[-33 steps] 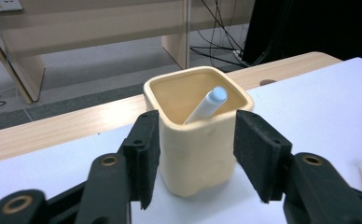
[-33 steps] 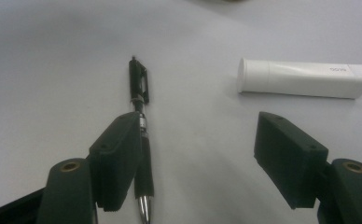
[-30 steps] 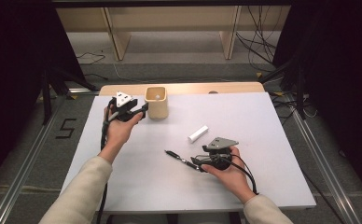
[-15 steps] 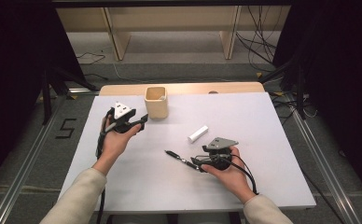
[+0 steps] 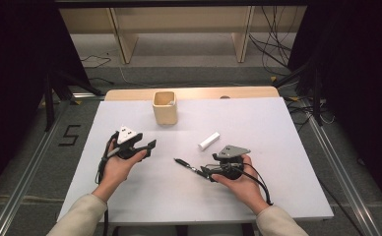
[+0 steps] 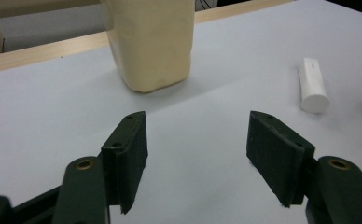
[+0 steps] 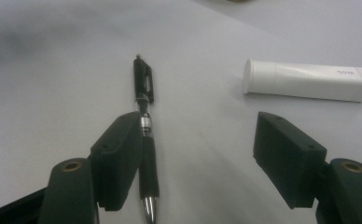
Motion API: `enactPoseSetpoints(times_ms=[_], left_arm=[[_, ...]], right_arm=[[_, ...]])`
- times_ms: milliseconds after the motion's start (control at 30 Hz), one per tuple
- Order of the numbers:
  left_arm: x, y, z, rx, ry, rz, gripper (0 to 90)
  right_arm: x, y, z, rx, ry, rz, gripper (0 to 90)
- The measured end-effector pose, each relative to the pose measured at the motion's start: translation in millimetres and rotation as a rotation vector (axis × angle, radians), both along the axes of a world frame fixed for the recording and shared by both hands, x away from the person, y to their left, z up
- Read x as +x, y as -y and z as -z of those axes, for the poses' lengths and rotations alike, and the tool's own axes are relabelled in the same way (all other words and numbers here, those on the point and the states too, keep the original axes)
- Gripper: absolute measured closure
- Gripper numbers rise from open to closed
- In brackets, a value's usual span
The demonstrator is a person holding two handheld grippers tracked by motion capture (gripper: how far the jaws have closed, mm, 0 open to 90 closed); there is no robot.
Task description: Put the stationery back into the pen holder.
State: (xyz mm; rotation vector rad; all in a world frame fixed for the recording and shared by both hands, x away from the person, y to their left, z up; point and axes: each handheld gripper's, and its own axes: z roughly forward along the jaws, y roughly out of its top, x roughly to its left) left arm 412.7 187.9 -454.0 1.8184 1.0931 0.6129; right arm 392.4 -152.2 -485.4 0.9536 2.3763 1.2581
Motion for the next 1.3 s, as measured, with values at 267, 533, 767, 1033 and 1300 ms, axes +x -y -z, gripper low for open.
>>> enactPoseSetpoints(times_ms=[267, 533, 767, 1033, 1300], left_arm=[[-25.3, -5.5, 16.3, 0.030, -0.035, 0.035, 35.9], [-46.7, -8.2, 25.4, 0.036, -0.041, 0.055, 34.8], [-54.9, -6.5, 27.8, 0.046, -0.050, 0.069, 34.5], [-54.2, -5.7, 30.4, 0.050, -0.059, 0.074, 34.5], [-53.8, -3.9, 30.8, 0.051, -0.065, 0.079, 34.5]], right_arm=[[-0.2, -0.6, 0.4, -0.007, -0.004, -0.008, 33.7], [0.2, -1.7, 1.6, -0.013, -0.002, -0.012, 34.0], [-0.7, -4.0, 2.1, -0.014, -0.006, -0.026, 35.0], [-1.7, -11.3, 1.8, -0.005, -0.005, -0.060, 40.6], [-0.5, -29.0, 0.4, -0.033, -0.001, -0.118, 48.9]])
